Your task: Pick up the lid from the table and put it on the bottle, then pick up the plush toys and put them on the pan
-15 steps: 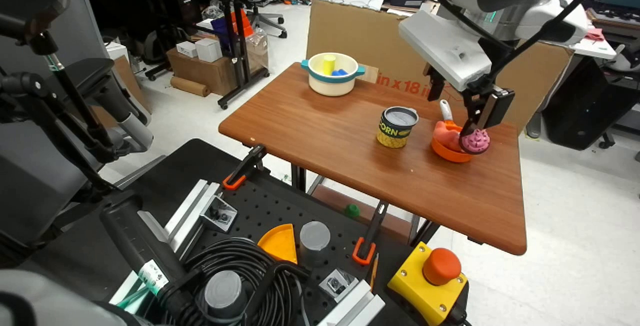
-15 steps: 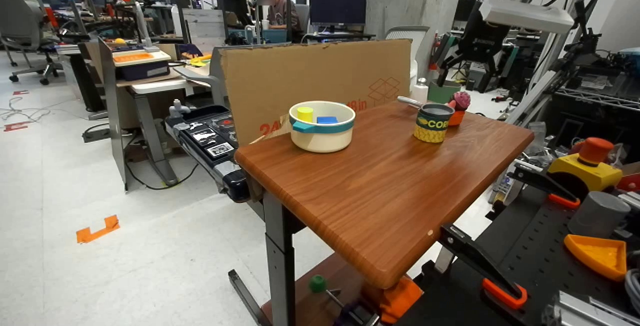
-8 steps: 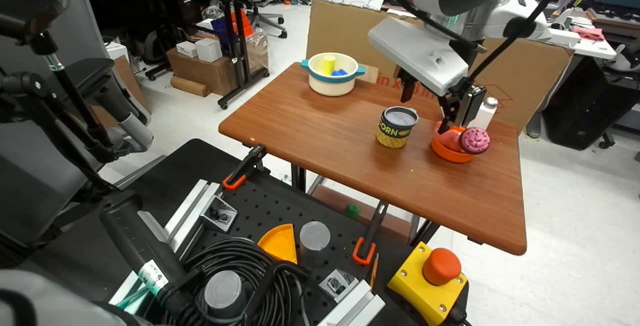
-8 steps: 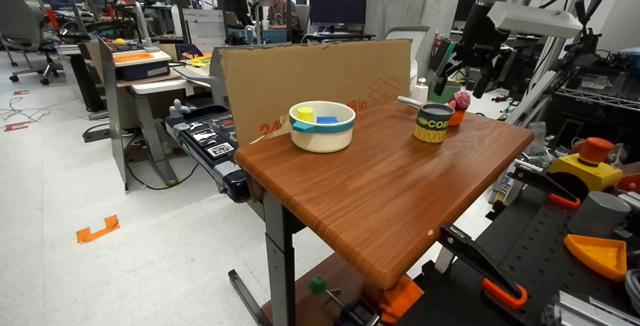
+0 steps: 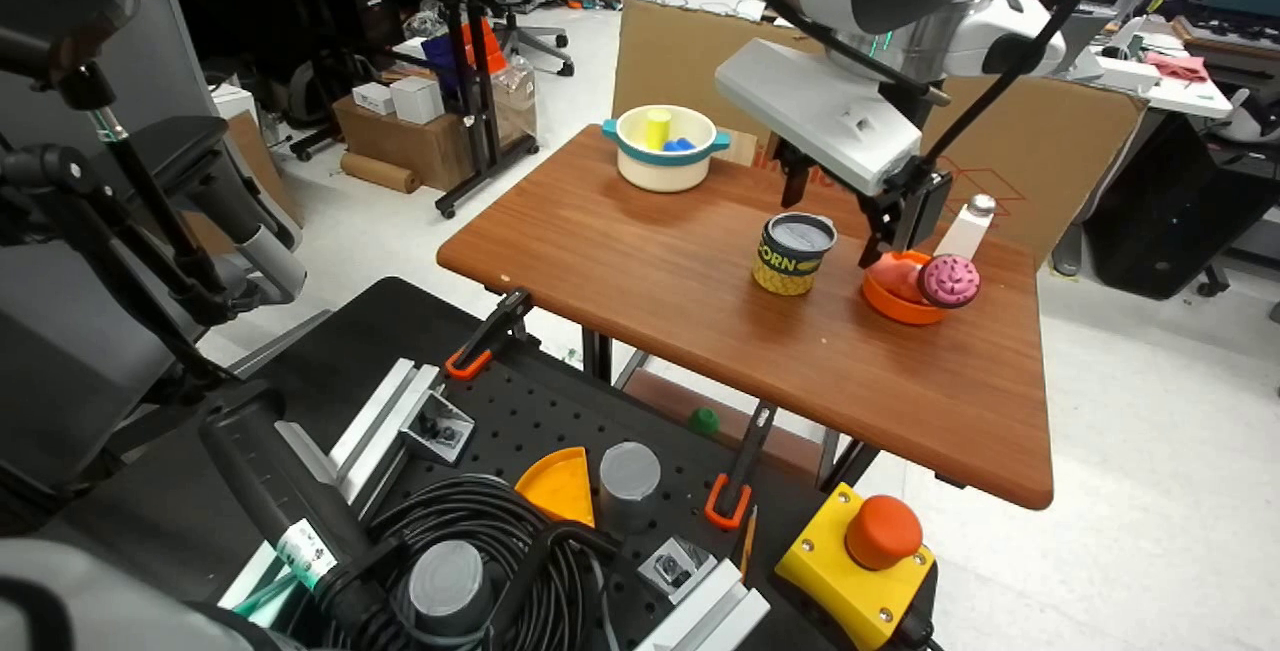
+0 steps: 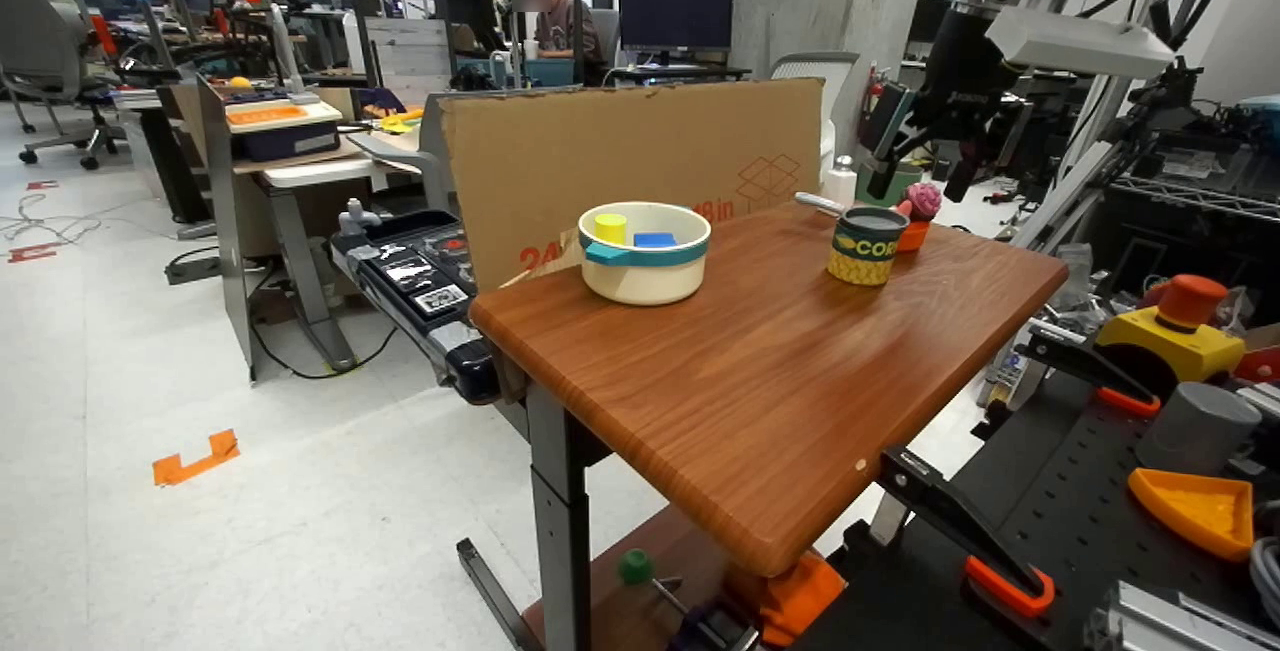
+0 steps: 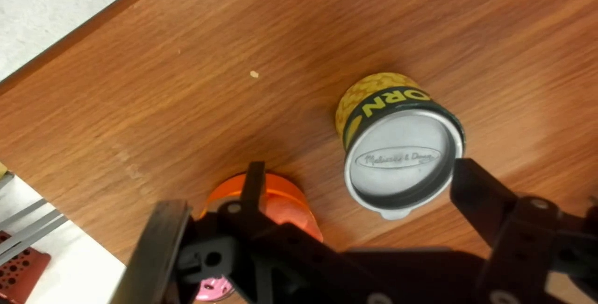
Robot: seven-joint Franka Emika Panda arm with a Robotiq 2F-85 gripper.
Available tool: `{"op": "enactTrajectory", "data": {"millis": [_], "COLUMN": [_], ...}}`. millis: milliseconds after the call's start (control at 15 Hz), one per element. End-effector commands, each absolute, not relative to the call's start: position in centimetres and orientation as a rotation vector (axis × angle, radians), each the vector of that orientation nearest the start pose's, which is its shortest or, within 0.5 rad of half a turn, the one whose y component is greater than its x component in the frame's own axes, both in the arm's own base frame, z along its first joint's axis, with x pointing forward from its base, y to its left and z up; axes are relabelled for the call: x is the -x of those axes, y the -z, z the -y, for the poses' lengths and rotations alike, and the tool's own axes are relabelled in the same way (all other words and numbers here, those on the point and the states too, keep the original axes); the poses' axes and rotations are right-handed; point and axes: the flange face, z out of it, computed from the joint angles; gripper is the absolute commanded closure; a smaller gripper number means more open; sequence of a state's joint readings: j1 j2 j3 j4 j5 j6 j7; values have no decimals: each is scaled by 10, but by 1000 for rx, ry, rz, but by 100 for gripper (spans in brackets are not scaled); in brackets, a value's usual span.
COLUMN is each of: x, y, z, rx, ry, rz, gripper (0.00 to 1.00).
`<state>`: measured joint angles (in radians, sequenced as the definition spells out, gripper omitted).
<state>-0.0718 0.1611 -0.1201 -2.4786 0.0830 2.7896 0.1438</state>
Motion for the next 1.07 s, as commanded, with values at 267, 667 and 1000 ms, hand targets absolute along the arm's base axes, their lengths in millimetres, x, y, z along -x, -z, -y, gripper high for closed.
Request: {"op": "enactTrajectory", "data": {"millis": [267,667,1000], "x": [-477,-481,-477], "y": [-245,-246,-238], "z": [85,55,12], "rx": [3099,3103,3138], "ry": [278,306,254], "rz": [-468,-254,-57], "gripper": [0,0,0]}}
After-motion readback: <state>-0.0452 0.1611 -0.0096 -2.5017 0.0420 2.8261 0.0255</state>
